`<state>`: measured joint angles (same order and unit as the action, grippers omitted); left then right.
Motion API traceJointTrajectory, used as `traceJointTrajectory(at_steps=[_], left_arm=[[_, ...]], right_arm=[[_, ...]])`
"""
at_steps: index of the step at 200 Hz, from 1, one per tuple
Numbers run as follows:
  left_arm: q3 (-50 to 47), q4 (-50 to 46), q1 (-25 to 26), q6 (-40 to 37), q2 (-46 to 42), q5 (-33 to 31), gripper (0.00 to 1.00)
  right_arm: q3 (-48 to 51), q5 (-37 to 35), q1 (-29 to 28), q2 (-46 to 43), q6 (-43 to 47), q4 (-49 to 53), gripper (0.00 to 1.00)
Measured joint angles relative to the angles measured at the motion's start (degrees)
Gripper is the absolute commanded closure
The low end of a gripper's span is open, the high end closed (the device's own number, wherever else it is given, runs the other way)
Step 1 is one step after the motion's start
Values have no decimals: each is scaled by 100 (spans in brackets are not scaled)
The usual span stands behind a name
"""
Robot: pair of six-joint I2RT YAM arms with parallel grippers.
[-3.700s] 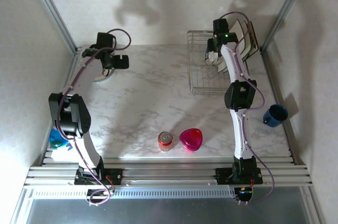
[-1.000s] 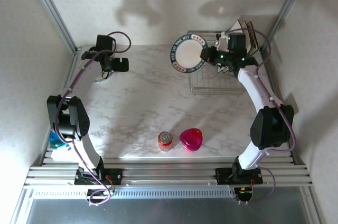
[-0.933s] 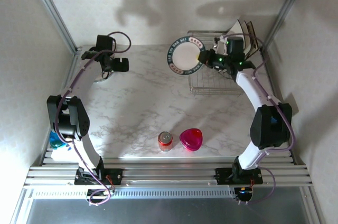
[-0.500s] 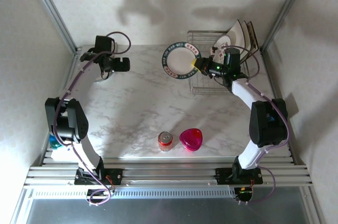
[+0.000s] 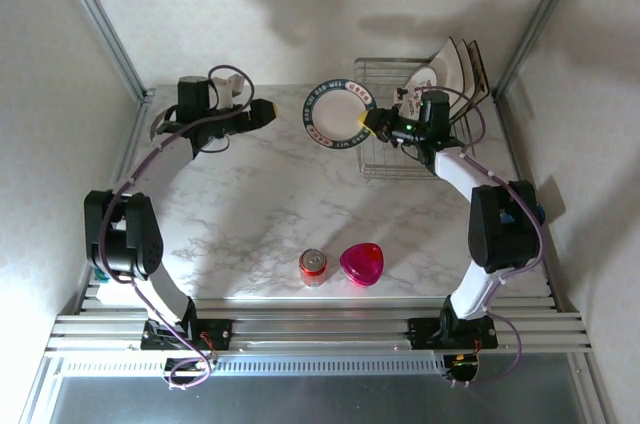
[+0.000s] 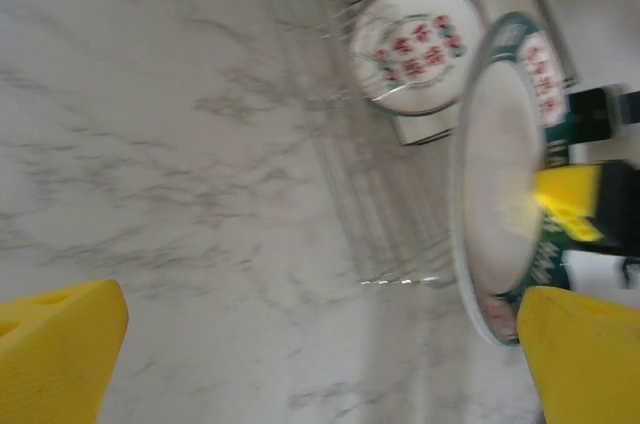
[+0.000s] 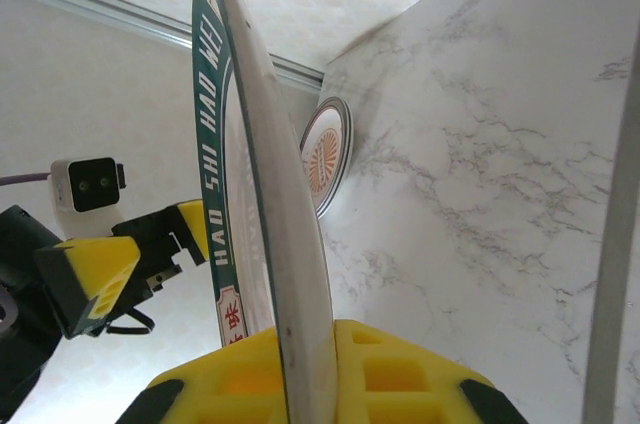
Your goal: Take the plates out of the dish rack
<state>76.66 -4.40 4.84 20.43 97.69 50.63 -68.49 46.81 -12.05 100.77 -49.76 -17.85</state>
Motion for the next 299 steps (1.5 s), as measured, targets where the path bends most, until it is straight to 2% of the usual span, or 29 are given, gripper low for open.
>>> traceJointTrajectory(at_steps=[30,78,95,128,147,191,201,221,228,249,267,273,299], left_arm=[[-138,745,63,542,44,498,1],[-140,1340,227,1003,286,743,17],[-138,1410,271,1130,398,767,25],[-136,1497,297,1274,579,809,56],[-129,1504,295,1281,632,809,70],[-101,1475,297,1327,640,807,92],[-87,1460,295,1434,649,804,100],[-22,1447,295,1517,678,809,100],[-20,1445,297,1528,682,809,100],[-15,1475,295,1495,691,785,100],[-15,1478,295,1469,715,767,100],[-15,1478,295,1467,717,754,100],[-15,1495,295,1467,717,721,100]], right_arm=[[-382,42,-195,269,-66,-55,100],[-977,129,-509,717,-195,-195,100],[-1102,133,-599,850,-256,-258,100],[-1276,149,-713,1027,-304,-269,100],[-1320,146,-728,1078,-302,-256,100],[-1344,129,-728,1080,-201,-203,100],[-1349,125,-728,1080,-136,-221,100],[-1360,120,-726,1082,-94,-229,100],[-1370,122,-726,1082,-83,-221,87],[-1440,131,-728,1091,-96,-85,35],[-1550,127,-728,1091,-70,59,4],[-1598,125,-728,1091,-50,129,1],[-1843,72,-721,1091,205,599,1]])
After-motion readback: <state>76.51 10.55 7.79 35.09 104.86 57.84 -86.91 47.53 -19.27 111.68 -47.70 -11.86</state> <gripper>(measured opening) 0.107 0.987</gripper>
